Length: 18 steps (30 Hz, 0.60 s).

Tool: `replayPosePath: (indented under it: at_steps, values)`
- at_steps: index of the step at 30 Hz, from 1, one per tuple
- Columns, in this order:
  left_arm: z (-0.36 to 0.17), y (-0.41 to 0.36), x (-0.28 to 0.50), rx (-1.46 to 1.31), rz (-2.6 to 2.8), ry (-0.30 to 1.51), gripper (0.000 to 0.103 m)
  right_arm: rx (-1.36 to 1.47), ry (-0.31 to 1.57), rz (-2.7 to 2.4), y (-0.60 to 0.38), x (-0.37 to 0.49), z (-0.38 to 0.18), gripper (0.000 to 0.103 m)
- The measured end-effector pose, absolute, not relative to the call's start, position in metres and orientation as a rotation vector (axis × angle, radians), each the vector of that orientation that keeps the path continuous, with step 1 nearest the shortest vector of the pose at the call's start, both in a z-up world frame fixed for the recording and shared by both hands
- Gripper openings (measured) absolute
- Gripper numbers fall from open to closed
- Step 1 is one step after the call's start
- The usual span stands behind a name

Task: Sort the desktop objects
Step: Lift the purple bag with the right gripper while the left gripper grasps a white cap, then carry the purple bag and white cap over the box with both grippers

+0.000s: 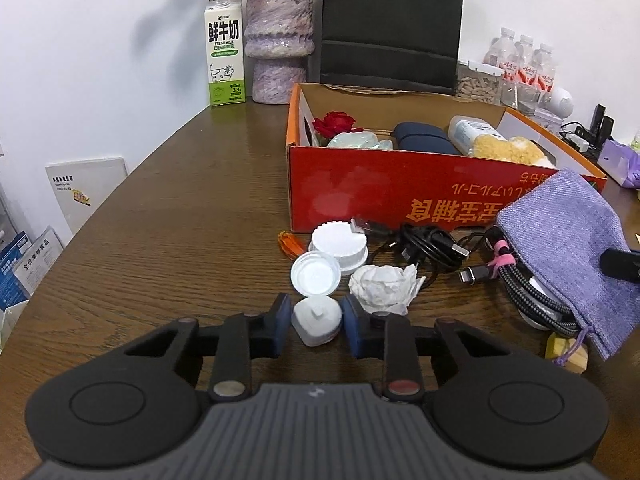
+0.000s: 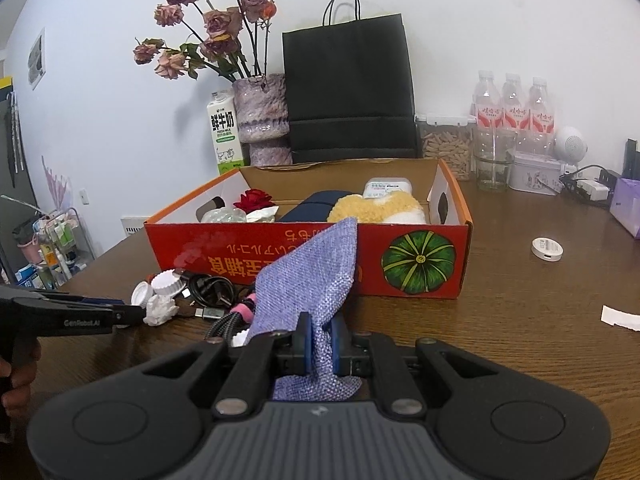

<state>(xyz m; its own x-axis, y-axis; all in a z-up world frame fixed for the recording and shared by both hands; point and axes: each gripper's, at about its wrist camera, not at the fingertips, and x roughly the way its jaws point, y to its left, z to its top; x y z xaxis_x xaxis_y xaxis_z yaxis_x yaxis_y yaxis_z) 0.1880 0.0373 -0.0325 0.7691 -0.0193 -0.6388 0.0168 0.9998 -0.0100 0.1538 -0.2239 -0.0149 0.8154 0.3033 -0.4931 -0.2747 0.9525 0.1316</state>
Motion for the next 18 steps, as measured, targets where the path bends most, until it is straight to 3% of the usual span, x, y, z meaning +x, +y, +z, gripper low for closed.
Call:
replayPosePath:
  at_steps: [18]
  values:
    - [0.001, 0.037, 0.176, -0.014, -0.035, 0.592, 0.029, 0.04, 0.427, 0.358, -0.22, 0.142, 0.014, 0.008]
